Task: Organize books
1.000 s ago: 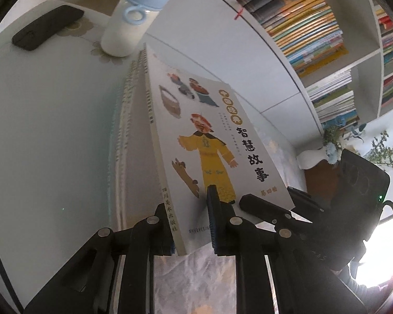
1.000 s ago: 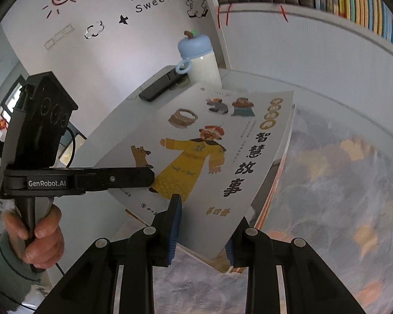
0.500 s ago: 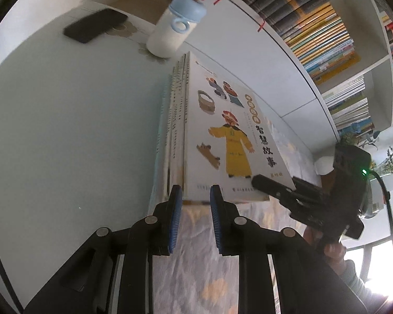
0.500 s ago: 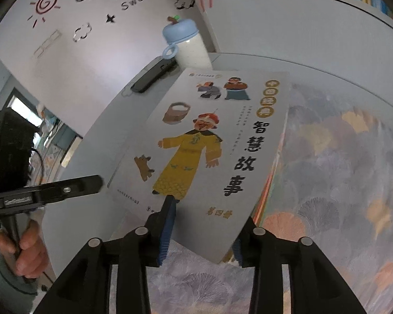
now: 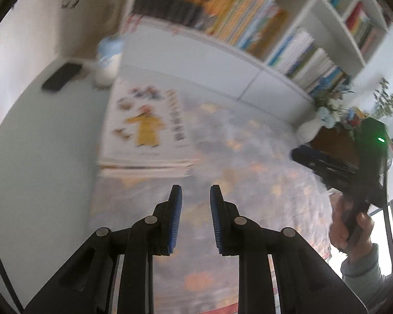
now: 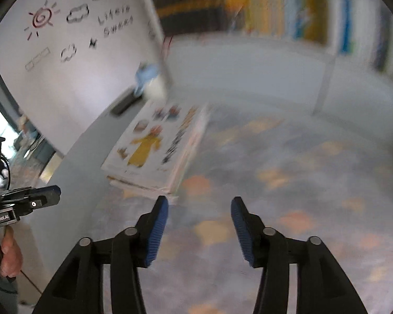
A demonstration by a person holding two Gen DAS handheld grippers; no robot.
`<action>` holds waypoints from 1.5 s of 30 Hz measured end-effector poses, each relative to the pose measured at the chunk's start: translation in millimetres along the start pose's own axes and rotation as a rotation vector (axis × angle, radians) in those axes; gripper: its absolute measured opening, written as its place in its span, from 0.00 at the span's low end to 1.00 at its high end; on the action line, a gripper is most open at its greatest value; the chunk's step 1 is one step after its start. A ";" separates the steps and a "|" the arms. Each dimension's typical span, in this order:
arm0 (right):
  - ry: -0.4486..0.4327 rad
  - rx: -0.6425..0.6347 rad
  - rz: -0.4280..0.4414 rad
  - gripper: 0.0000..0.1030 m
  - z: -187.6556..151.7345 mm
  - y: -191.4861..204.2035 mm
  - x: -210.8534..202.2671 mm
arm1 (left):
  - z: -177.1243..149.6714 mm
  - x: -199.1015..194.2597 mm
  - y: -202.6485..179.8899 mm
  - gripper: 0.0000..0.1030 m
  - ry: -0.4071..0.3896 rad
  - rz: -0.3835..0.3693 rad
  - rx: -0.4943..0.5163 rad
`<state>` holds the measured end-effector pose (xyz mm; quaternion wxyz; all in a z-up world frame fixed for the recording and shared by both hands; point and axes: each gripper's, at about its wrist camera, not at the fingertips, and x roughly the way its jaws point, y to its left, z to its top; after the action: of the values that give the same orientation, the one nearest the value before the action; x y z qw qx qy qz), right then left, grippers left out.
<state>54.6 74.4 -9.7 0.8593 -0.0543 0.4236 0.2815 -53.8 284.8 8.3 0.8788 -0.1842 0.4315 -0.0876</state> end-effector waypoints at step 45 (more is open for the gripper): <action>-0.596 0.287 -0.415 0.83 -89.4 -101.2 -352.3 | 13.2 -57.7 -271.1 0.32 -0.248 -0.069 0.136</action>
<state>-124.2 -194.1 186.0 0.9822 0.0659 0.1704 0.0432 -77.4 57.6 165.8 0.9323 -0.1483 0.3061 -0.1232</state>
